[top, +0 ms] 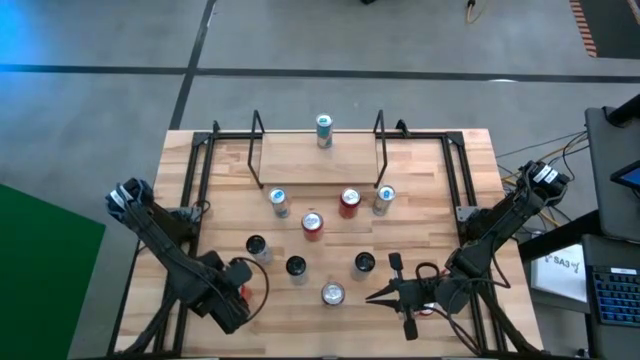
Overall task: Place canned beverage on shelf
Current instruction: Put the bottom left orange soda can on the shelf
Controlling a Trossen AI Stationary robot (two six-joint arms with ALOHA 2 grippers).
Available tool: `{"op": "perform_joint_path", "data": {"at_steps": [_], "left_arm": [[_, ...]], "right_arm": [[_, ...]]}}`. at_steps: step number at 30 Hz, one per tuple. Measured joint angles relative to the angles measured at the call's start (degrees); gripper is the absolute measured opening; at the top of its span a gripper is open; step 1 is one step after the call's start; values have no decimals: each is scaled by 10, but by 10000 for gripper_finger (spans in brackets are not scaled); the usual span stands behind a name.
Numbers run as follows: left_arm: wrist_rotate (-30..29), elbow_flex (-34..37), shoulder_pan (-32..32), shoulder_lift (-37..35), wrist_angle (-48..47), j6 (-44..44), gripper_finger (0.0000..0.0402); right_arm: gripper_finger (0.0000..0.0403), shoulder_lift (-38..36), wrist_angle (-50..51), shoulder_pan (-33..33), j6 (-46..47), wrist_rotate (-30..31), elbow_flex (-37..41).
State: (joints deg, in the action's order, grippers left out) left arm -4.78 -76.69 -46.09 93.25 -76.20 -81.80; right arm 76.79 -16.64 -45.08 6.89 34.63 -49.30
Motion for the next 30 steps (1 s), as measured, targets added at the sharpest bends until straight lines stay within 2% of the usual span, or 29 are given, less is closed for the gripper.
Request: {"op": "perform_joint_path", "data": {"at_steps": [11, 15, 21, 30], "left_arm": [[4, 75, 0, -2, 98, 0, 365], [4, 77, 0, -2, 99, 0, 347], [8, 71, 0, -2, 100, 7, 287], [27, 59, 0, -3, 85, 22, 287]], "right_arm": [[12, 0, -4, 0, -4, 0, 0], [12, 0, -4, 0, -4, 0, 0], [12, 0, -4, 0, -4, 0, 0], [12, 0, -4, 0, -5, 0, 0]]}}
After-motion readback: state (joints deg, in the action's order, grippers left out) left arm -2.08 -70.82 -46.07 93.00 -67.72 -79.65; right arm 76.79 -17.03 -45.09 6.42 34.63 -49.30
